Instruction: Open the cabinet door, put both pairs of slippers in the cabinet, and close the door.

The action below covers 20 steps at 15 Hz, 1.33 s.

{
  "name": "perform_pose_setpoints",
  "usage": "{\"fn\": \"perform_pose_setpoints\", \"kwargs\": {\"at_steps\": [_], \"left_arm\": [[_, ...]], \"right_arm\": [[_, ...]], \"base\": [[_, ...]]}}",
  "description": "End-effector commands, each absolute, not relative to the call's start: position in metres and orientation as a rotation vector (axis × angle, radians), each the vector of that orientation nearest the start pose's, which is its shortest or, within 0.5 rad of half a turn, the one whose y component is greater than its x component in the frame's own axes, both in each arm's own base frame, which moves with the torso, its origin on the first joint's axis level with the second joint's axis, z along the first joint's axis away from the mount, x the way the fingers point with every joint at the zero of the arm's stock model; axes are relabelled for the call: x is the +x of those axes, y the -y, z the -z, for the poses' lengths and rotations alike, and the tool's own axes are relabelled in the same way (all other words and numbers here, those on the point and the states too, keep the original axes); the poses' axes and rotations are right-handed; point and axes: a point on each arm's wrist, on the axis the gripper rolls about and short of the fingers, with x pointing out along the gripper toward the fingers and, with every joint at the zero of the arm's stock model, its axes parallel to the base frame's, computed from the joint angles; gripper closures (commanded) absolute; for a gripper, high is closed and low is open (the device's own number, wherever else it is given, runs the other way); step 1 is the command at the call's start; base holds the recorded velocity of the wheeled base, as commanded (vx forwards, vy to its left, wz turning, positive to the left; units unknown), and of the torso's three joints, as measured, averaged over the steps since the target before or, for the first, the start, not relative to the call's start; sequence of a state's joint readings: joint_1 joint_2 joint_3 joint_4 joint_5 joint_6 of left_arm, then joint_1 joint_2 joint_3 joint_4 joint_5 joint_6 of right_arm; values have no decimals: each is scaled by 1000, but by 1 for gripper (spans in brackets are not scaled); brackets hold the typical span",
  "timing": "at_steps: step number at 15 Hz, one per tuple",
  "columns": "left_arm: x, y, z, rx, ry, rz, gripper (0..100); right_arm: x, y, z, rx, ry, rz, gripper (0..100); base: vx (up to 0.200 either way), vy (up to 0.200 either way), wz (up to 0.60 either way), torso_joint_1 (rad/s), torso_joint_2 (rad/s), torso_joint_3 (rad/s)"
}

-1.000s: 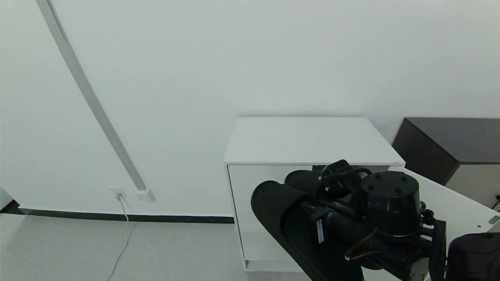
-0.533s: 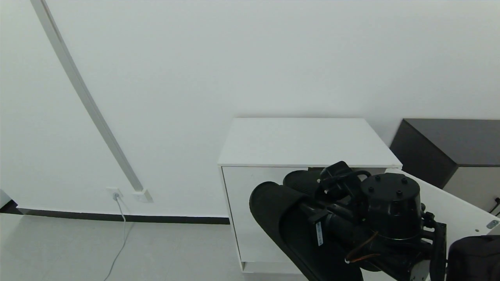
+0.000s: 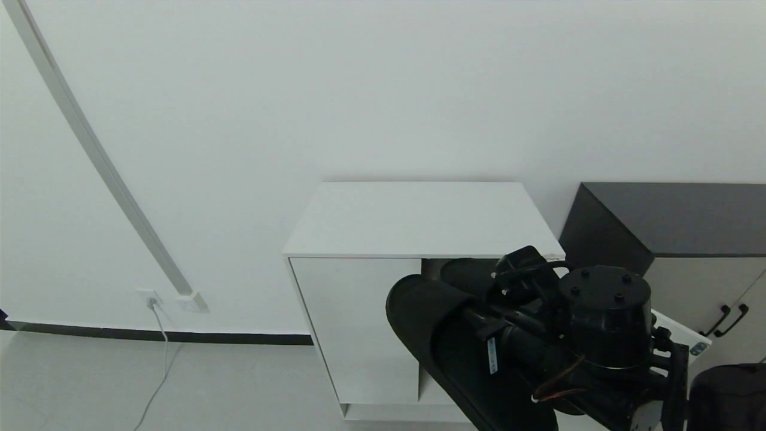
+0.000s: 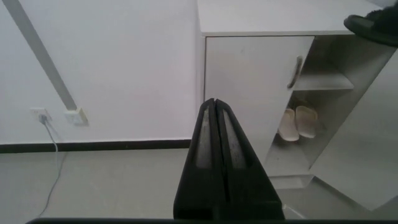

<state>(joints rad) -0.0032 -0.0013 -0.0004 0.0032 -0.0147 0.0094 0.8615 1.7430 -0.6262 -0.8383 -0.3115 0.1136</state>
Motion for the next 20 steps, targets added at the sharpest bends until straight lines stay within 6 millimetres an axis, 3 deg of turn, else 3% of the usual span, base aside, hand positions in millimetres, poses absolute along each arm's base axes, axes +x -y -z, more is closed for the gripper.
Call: {"fn": "perform_pose_setpoints", "kwargs": {"at_steps": [1, 3, 20], "left_arm": [[-23, 0, -75, 9, -3, 18, 100], [-23, 0, -75, 9, -3, 18, 100], [-23, 0, -76, 8, -1, 18, 100]], "right_arm": [[196, -218, -143, -46, -266, -532, 100], [196, -218, -143, -46, -265, -532, 100], [197, -216, -140, -56, -227, -533, 100]], "base": [[0, -200, 0, 2, 2, 2], [0, -200, 0, 10, 5, 2], [0, 0, 0, 0, 0, 0]]}}
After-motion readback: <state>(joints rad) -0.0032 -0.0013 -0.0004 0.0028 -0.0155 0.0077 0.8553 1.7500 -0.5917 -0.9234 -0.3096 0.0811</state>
